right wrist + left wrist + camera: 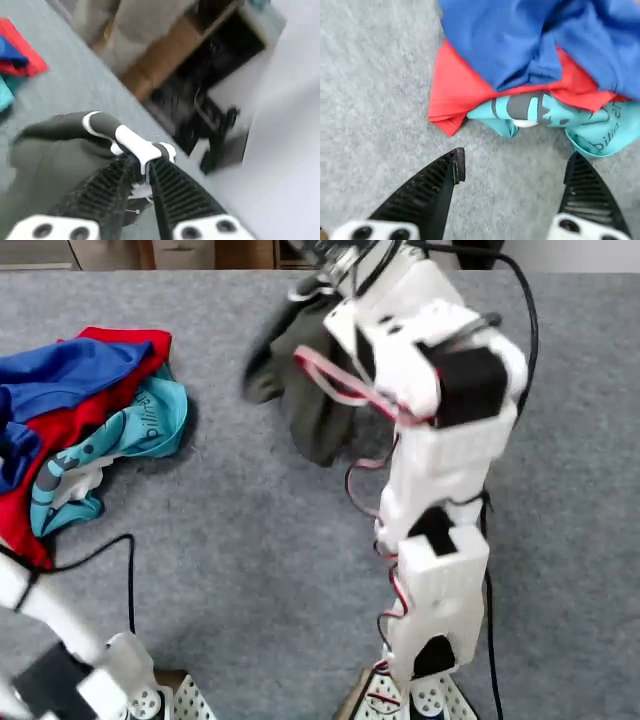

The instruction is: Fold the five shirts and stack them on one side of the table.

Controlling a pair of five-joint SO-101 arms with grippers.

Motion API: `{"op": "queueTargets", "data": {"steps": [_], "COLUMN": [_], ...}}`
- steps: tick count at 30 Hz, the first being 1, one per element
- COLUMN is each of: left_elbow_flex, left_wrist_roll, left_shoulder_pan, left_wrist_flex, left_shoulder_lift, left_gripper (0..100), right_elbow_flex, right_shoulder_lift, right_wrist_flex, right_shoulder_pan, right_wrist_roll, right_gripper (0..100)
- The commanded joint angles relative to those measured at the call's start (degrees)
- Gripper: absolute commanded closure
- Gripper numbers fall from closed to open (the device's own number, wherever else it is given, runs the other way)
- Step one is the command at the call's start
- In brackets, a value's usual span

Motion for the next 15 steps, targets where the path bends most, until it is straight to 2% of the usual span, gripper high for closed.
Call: {"op": "queueTargets", "data": {"steps": [1,8,11,15], "left_elbow_flex": [9.7,22.7,28.4,37.1], "left_wrist_roll": [-0.3,-0.4,-0.4,-0.4], "left_shoulder_pan": [0.3,0.7,0.8,0.4], "left_wrist_flex": [-6.0,-9.1,-10.7,-18.2], "left_shoulder_lift": [-6.6,-20.1,-24.8,-29.2], "left_gripper": [68,68,68,68], "right_elbow_flex": [-2.1,6.8,16.7,32.0], "right_shoulder_lift": [-4.2,-1.7,-1.5,-1.9], "right_wrist_flex": [1.0,1.0,1.0,0.7], "right_shoulder_pan": [-1.5,0.7,2.4,4.2], "right_wrist_roll": [0.6,0.6,0.6,0.8], "right_gripper": [99.4,99.4,99.4,99.4]}}
